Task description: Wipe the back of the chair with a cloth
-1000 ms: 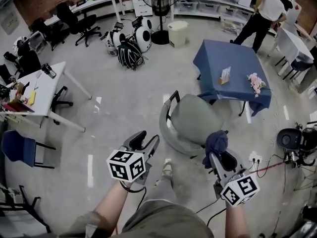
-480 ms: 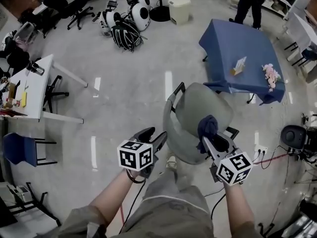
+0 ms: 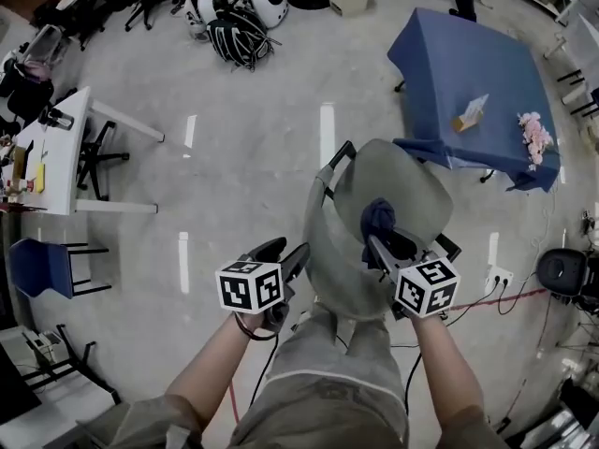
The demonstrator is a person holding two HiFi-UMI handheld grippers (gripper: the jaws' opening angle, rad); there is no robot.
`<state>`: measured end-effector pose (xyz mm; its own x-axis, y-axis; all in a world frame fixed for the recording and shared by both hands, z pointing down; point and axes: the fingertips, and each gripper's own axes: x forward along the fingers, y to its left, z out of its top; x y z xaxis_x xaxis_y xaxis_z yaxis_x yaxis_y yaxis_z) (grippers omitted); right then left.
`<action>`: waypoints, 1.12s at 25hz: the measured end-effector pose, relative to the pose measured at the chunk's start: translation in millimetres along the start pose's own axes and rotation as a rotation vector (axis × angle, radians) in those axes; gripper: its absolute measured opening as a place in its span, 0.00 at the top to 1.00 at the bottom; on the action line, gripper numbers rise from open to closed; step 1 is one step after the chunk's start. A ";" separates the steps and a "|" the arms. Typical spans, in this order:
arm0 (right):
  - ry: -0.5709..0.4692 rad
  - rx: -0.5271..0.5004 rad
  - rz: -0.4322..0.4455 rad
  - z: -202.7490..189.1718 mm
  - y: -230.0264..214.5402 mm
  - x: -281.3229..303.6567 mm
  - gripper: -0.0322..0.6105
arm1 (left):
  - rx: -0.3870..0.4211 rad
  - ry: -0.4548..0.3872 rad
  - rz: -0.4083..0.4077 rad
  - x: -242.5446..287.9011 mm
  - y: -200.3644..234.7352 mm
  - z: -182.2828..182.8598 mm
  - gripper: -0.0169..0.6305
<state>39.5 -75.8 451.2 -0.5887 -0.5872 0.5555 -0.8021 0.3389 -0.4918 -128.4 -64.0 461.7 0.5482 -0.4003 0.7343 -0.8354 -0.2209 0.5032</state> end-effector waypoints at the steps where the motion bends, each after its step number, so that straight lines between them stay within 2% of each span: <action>1: 0.014 0.018 0.009 -4.5 -6.0 9.6 0.74 | -0.017 0.007 0.011 5.2 3.3 -2.3 0.59; 7: 0.116 0.104 0.067 -35.9 -32.3 73.0 0.74 | -0.089 0.054 0.044 32.4 19.0 -21.6 0.54; 11: 0.190 0.103 0.084 -57.7 -49.0 110.9 0.74 | -0.145 0.073 0.040 44.5 23.0 -33.0 0.54; 16: 0.220 0.132 0.154 -73.7 -58.1 157.7 0.74 | -0.177 0.096 0.048 55.9 30.7 -45.4 0.54; 20: 0.280 0.080 0.149 -96.1 -63.7 186.5 0.74 | -0.201 0.122 0.046 63.6 32.6 -59.5 0.54; 25: 0.302 0.101 0.121 -118.0 -73.1 219.4 0.74 | -0.229 0.138 0.005 69.9 31.8 -61.6 0.54; 28: 0.309 0.085 0.103 -127.5 -77.4 234.3 0.74 | -0.239 0.160 -0.020 75.6 26.1 -63.6 0.59</action>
<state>-49.1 -145.8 704.9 -0.6796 -0.2982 0.6702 -0.7329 0.3149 -0.6031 -106.2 -43.4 559.3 0.5798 -0.2485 0.7759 -0.8017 -0.0044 0.5977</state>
